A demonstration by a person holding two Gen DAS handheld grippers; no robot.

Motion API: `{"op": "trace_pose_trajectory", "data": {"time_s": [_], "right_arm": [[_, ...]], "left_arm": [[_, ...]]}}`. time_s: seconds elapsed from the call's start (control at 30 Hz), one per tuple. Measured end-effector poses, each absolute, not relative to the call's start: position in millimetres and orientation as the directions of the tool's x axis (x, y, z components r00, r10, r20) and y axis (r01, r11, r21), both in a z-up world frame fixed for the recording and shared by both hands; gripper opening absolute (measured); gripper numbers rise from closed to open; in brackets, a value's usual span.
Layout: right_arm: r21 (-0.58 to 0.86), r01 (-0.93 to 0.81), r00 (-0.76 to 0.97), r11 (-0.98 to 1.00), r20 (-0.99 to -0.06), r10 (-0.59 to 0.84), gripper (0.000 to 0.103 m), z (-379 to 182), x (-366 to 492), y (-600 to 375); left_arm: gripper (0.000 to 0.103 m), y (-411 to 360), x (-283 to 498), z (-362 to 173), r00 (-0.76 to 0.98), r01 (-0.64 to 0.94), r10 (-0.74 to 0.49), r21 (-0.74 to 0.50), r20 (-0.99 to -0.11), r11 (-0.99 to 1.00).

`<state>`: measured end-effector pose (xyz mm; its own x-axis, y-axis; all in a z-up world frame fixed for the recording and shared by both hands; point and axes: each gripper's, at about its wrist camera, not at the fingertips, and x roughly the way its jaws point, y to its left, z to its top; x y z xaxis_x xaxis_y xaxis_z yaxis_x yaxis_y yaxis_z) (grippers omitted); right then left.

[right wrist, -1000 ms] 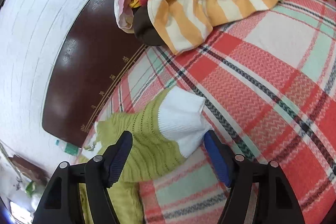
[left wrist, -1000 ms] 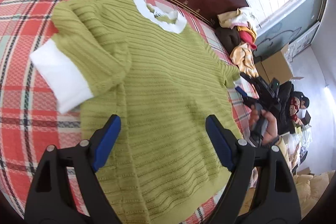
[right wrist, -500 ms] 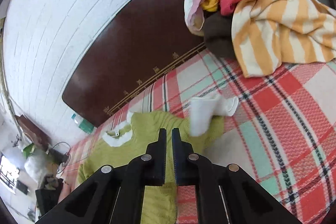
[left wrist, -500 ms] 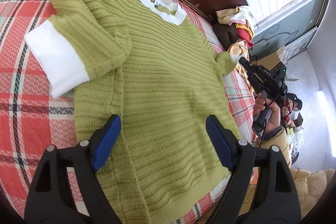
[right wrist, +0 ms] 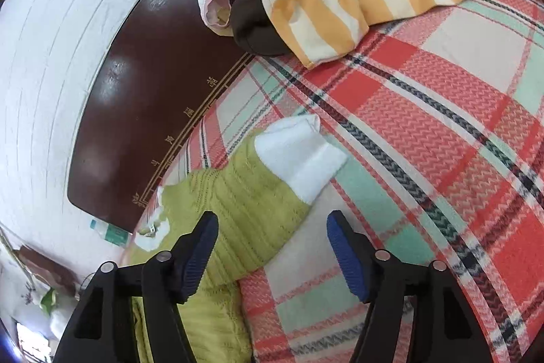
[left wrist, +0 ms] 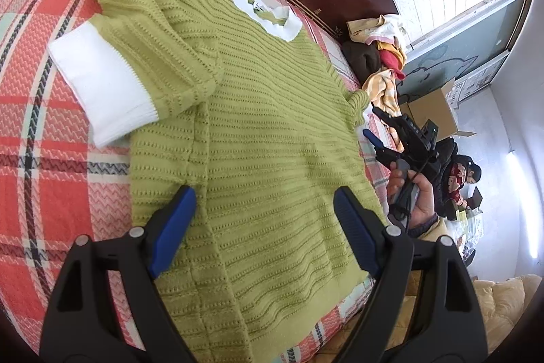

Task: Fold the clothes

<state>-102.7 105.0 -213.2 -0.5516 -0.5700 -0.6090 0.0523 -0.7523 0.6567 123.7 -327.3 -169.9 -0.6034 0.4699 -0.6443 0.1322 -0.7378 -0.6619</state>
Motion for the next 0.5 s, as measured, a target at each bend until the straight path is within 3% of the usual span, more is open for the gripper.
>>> {"op": "trace_pose_trajectory", "data": {"time_s": [0.1, 0.13, 0.17, 0.2, 0.37, 0.5], "right_arm": [[0.677, 0.054, -0.576, -0.734, -0.579, -0.577, 0.068, -215.5, -119.4, 92.3], [0.698, 0.057, -0.569, -0.714, -0.564, -0.598, 0.048, -217.6, -124.3, 89.6], [0.728, 0.059, -0.544, -0.683, -0.550, -0.634, 0.016, -221.6, -129.5, 87.9], [0.751, 0.050, -0.521, -0.658, -0.543, -0.659, 0.011, -225.0, -132.6, 87.8], [0.662, 0.187, -0.570, -0.726, -0.529, -0.629, 0.010, -186.8, -120.5, 73.9], [0.418, 0.415, -0.588, -0.808, -0.555, -0.588, 0.010, -132.7, -97.0, 21.5]], "left_arm": [[0.084, -327.8, 125.4, -170.2, -0.604, 0.135, 0.472, -0.666, -0.643, -0.734], [0.084, -327.9, 126.0, -170.3, -0.604, 0.136, 0.472, -0.667, -0.642, -0.733], [0.084, -328.1, 126.6, -170.3, -0.604, 0.137, 0.473, -0.668, -0.641, -0.731], [0.084, -328.2, 127.2, -170.4, -0.604, 0.138, 0.474, -0.669, -0.641, -0.730], [0.084, -330.8, 127.3, -171.3, -0.605, 0.138, 0.479, -0.677, -0.635, -0.723], [0.084, -331.8, 125.2, -171.2, -0.607, 0.135, 0.482, -0.680, -0.632, -0.721]]}}
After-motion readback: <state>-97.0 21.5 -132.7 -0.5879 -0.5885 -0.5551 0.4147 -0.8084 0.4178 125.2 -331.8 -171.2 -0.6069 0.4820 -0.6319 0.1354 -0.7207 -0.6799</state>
